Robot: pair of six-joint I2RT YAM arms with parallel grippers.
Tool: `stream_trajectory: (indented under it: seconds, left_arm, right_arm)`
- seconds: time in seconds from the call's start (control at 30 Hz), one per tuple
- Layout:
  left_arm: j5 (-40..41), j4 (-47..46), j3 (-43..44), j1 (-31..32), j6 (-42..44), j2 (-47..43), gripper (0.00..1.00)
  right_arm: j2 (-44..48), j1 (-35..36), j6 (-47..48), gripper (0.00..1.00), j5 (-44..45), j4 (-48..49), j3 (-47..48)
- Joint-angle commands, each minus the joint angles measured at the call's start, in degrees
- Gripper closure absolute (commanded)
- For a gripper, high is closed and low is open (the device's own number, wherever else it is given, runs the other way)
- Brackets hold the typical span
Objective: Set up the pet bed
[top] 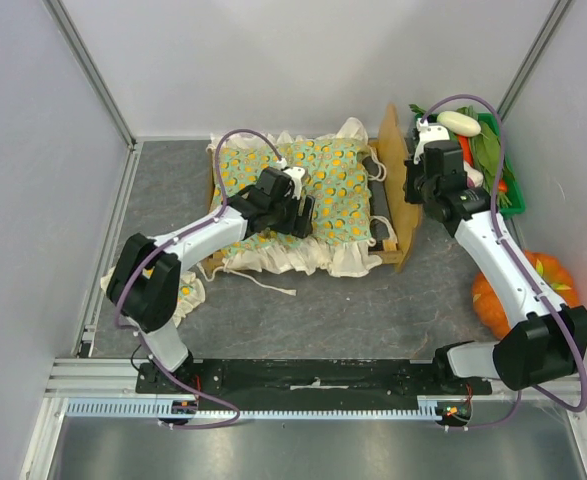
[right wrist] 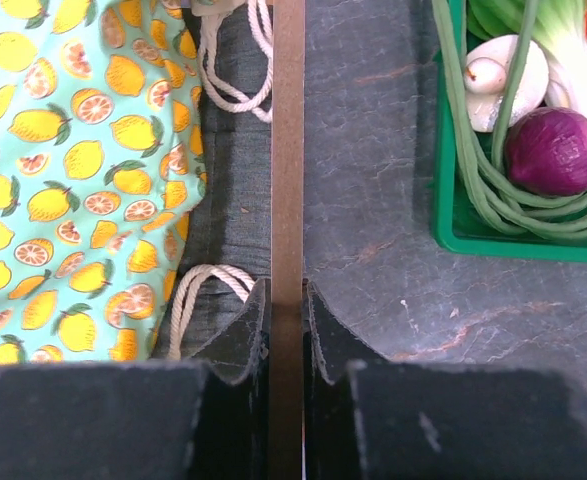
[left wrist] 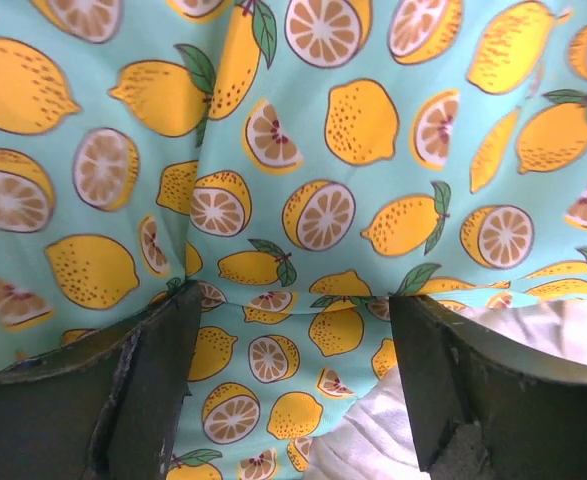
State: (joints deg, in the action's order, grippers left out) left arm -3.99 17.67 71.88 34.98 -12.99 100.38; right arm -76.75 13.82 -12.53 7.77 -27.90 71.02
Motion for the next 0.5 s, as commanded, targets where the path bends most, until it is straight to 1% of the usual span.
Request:
stream_trajectory:
  seconds: [0.0, 0.07, 0.17, 0.27, 0.33, 0.43, 0.47]
  left_arm:
    - [-2.50, -1.24, 0.02, -0.53, 0.43, -5.72, 0.18]
    - [-6.53, -1.50, 0.98, -0.53, -0.27, -7.20, 0.16]
    - [-10.93, -1.50, 3.53, -0.27, -1.59, -9.14, 0.15]
    - [-11.92, -1.67, 6.16, 1.05, -2.91, -11.95, 0.14]
    - [-10.78, -1.76, 7.66, 3.50, -2.83, -13.19, 0.14]
    - [-4.82, -1.24, 9.16, 8.69, -2.21, -12.93, 0.14]
    - [-1.32, -1.41, 9.33, 11.48, -2.21, -12.58, 0.14]
  right_arm:
    - [2.22, 1.73, -0.20, 1.00, -9.88, -1.37, -2.20]
    - [2.13, 1.82, -0.91, 0.96, -10.32, -1.37, -2.12]
    - [2.31, 2.08, -1.52, 0.95, -10.76, -1.10, -2.03]
    - [2.48, 2.52, -1.53, 0.95, -11.28, -0.93, -2.12]
    - [2.31, 2.61, -1.79, 0.94, -11.28, -0.75, -2.29]
    - [2.40, 2.79, -2.40, 0.93, -11.37, -0.66, -2.56]
    - [2.57, 2.87, -2.67, 0.93, -11.46, -0.49, -2.64]
